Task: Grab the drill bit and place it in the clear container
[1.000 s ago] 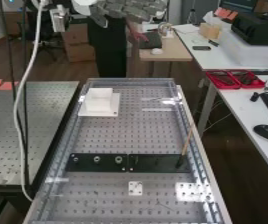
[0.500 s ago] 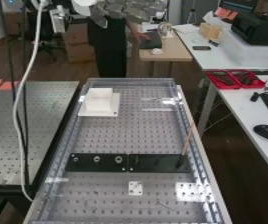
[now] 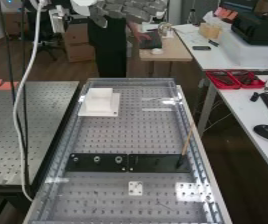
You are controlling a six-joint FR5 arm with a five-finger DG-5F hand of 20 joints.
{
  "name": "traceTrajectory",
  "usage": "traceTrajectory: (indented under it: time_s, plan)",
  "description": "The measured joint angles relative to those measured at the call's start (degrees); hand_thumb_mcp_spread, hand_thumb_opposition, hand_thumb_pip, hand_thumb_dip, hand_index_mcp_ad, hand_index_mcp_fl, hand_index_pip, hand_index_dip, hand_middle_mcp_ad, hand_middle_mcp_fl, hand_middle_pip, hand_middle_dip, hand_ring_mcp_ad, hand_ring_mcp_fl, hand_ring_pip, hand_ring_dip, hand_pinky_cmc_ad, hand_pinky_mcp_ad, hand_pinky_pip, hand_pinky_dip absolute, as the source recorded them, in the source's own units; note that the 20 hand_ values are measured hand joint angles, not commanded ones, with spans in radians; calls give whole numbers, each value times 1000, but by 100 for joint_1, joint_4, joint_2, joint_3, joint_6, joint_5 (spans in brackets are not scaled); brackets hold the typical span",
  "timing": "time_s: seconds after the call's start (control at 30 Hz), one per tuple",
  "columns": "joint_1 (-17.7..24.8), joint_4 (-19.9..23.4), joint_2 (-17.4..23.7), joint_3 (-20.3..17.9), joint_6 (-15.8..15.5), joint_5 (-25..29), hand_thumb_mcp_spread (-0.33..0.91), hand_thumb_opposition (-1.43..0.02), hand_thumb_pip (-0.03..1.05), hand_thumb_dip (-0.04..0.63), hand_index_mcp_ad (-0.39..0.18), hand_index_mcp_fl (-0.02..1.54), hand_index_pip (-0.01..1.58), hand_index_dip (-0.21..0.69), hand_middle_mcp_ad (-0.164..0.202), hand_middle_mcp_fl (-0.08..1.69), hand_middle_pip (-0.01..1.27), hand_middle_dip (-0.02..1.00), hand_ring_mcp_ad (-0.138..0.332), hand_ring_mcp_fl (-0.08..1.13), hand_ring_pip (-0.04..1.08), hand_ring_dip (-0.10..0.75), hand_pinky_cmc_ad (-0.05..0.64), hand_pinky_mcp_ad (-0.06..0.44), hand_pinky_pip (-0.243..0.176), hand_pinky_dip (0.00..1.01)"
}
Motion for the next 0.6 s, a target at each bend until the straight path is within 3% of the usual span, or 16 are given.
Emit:
traceTrajectory:
  time_s: [0.27, 0.6]
  plan:
    - [11, 4, 6, -12, -2, 225, 185, -836, 278, 52, 56, 79, 105, 30, 134, 75, 171, 89, 279, 61, 101, -35, 346, 241, -75, 208]
    - [58, 42, -128, -129, -18, 91, 185, -836, 278, 52, 56, 79, 101, 30, 134, 75, 171, 89, 279, 61, 101, -35, 346, 241, -75, 208]
